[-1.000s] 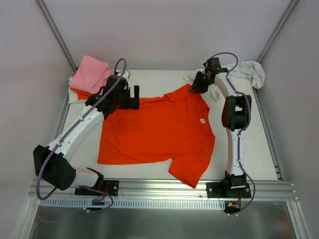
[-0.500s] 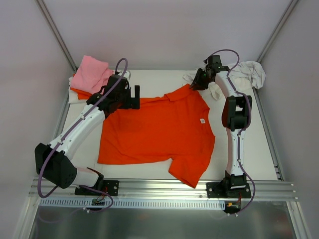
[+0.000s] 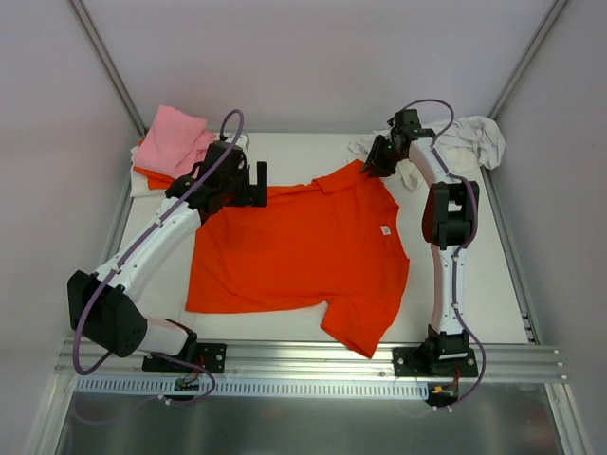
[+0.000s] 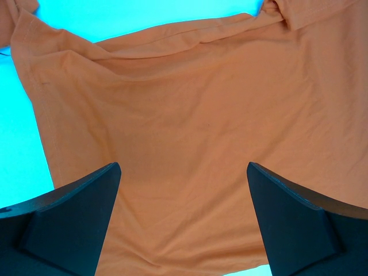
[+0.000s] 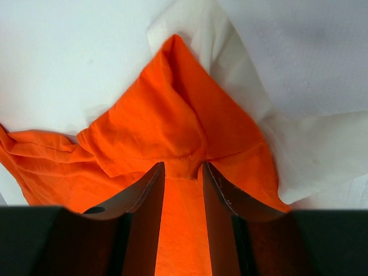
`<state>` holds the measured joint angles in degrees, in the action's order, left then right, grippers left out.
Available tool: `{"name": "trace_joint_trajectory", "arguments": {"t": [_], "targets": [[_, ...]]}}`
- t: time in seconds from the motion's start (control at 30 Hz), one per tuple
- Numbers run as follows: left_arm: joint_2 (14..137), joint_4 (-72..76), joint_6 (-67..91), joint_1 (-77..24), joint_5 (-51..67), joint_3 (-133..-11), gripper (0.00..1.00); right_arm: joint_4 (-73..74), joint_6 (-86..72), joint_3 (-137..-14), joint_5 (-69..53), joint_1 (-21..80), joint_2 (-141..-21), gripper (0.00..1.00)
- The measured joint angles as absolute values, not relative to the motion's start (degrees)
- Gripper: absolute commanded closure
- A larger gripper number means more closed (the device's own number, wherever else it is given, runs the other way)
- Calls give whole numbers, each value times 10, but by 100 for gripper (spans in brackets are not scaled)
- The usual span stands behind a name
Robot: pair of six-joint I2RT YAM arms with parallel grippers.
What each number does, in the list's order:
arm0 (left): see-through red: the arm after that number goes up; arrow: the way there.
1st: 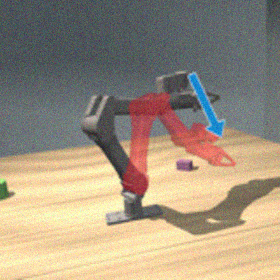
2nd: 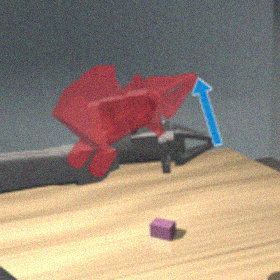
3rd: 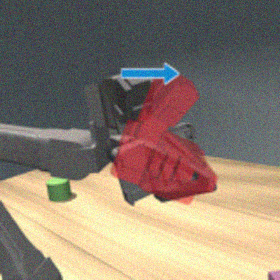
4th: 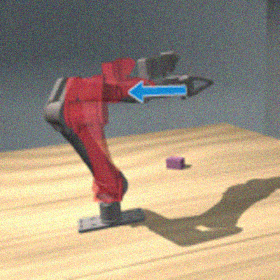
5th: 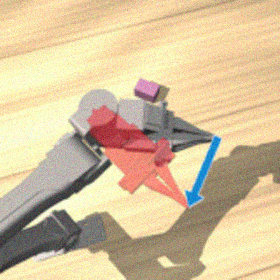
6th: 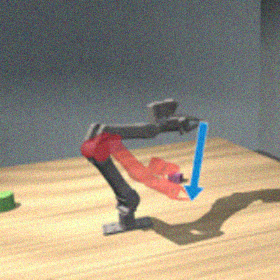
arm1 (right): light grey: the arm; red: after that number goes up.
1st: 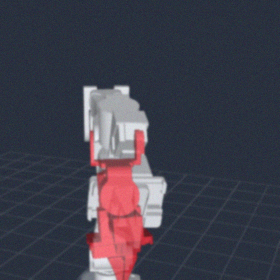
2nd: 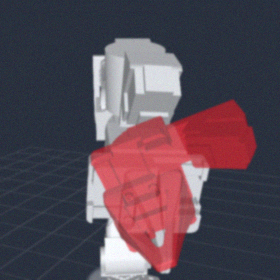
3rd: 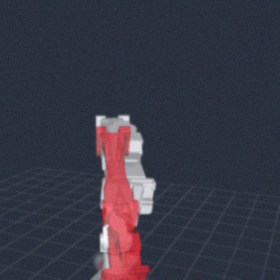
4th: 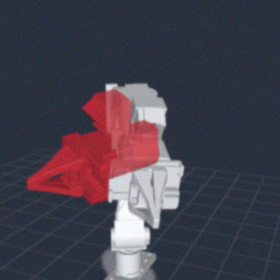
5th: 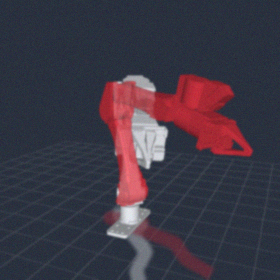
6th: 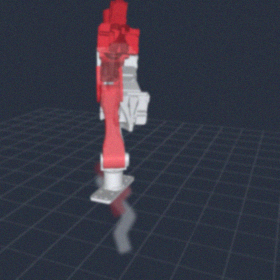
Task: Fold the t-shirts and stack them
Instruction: Grap the side of the flattened tshirt furthest away from the robot with both arms
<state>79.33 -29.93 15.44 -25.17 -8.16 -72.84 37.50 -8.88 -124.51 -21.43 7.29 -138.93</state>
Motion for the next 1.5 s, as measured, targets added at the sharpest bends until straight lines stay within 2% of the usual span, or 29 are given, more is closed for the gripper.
{"name": "trace_joint_trajectory", "arguments": {"t": [0.3, 0.57, 0.63, 0.67, 0.7, 1.0, 1.17, 1.5], "targets": [[794, -300, 154, -252, -82, -728, 5, 377, -89, -1224, -213, 71, -1389, 63], [794, -300, 154, -252, -82, -728, 5, 377, -90, -1224, -213, 70, -1389, 70], [794, -300, 154, -252, -82, -728, 5, 376, -90, -1224, -213, 70, -1389, 81], [794, -300, 154, -252, -82, -728, 5, 376, -89, -1224, -213, 70, -1389, 99], [794, -300, 154, -252, -82, -728, 5, 374, -88, -1224, -213, 70, -1389, 100], [794, -300, 154, -252, -83, -728, 5, 368, -95, -1224, -213, 70, -1389, 100], [800, -299, 153, -251, -110, -728, 8, 367, -94, -1224, -212, 70, -1388, 100], [930, -241, 126, -195, -213, -701, 9, 364, -94, -1170, -213, 69, -1305, 100]]}}
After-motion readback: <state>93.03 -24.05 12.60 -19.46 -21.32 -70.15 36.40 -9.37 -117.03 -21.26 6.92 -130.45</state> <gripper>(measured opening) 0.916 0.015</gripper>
